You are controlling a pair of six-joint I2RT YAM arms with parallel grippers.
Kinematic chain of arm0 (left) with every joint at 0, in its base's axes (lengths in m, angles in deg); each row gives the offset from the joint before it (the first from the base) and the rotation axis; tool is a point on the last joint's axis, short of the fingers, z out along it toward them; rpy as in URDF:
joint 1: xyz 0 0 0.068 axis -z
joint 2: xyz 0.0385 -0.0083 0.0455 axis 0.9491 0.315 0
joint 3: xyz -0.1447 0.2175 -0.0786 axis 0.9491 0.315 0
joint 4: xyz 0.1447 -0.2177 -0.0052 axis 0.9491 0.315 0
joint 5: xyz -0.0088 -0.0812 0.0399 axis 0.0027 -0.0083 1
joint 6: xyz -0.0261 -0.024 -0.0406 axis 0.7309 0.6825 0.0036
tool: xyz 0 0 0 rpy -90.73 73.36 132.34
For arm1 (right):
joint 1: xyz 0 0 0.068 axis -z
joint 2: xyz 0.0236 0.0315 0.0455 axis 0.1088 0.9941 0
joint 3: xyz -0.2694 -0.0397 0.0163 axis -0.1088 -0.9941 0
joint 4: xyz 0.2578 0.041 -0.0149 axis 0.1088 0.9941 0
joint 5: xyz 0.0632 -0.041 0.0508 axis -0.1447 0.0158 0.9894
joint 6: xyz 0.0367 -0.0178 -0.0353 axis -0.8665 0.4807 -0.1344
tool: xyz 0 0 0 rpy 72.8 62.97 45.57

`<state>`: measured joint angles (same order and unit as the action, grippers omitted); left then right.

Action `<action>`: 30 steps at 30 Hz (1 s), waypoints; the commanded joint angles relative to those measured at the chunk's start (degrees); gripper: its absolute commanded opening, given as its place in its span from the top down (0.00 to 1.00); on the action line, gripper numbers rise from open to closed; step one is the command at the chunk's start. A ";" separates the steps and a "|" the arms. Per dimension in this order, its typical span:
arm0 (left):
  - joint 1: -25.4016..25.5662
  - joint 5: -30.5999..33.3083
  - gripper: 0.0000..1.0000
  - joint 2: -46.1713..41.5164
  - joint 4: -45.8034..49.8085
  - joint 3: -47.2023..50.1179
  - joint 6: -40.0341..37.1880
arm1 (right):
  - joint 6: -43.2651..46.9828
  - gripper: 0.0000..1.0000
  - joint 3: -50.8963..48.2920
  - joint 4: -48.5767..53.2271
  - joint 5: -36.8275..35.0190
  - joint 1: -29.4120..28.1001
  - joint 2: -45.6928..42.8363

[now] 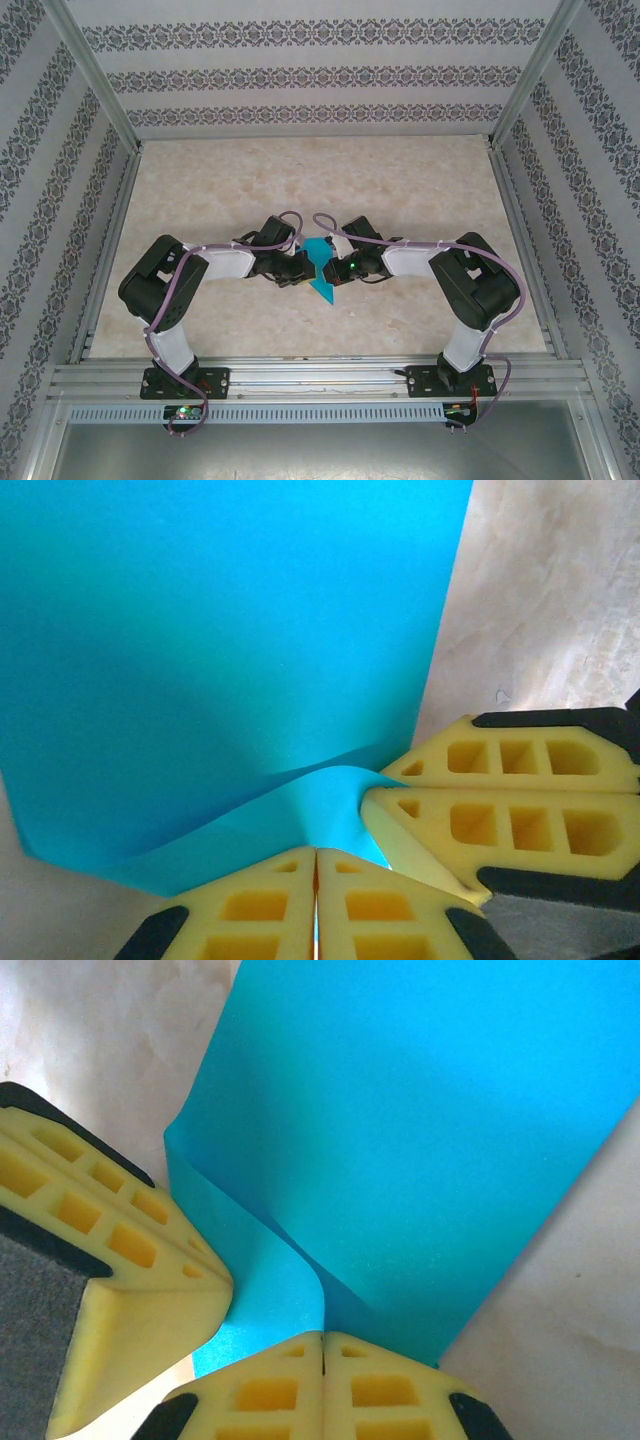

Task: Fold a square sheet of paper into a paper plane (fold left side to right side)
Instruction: Third fold the triangle at the center of the table.

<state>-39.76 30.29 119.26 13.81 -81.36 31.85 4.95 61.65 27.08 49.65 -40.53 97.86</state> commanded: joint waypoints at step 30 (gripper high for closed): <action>0.44 4.73 0.96 2.74 3.30 3.46 0.61 | -1.64 0.64 3.73 5.06 3.49 3.69 -3.90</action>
<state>-39.76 31.63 119.30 13.74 -79.87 31.91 4.16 64.12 30.79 51.62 -37.93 96.94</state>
